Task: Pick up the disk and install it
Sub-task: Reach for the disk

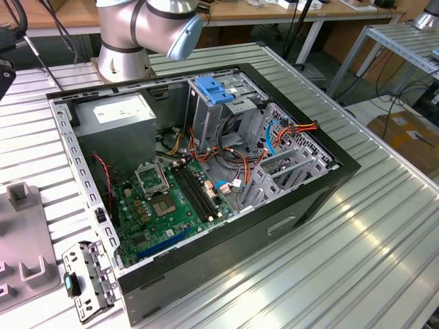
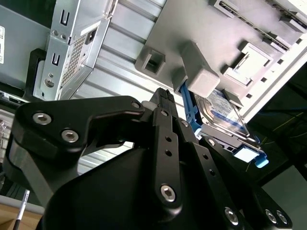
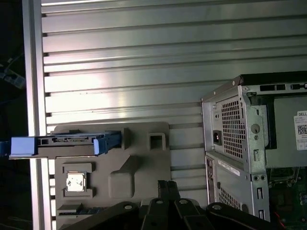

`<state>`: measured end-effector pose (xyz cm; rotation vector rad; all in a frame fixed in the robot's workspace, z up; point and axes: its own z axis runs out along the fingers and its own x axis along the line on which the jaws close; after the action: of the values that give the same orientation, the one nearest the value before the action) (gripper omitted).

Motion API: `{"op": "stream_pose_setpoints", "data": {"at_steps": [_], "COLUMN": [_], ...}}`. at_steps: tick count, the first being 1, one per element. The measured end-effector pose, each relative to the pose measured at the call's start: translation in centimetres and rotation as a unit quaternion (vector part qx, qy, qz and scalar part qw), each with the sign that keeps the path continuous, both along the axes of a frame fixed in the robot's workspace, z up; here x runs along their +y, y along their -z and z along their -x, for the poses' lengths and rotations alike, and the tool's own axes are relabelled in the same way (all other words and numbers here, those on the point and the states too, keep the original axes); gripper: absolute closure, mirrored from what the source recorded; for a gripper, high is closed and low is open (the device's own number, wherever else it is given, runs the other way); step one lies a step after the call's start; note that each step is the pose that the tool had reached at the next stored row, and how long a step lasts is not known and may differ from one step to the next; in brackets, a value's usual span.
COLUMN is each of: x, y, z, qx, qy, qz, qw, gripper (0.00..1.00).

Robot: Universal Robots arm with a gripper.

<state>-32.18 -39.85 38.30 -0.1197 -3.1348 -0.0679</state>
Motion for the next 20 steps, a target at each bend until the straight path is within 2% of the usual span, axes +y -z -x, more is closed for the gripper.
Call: {"op": "stream_pose_setpoints", "data": {"at_steps": [8, 12, 15, 18, 20], "x": [0.01, 0.08, 0.12, 0.20, 0.21], "y": [0.00, 0.03, 0.06, 0.12, 0.14], "z": [0.06, 0.36, 0.77, 2.11, 2.41], "qx": [0.0000, 0.0002, 0.0006, 0.0007, 0.0011], "qy": [0.000, 0.000, 0.000, 0.000, 0.000], "qz": [0.0000, -0.0008, -0.0014, -0.0023, -0.0028], "qw": [1.00000, 1.00000, 1.00000, 1.00000, 1.00000], "gripper": [0.89, 0.89, 0.89, 0.89, 0.89]}}
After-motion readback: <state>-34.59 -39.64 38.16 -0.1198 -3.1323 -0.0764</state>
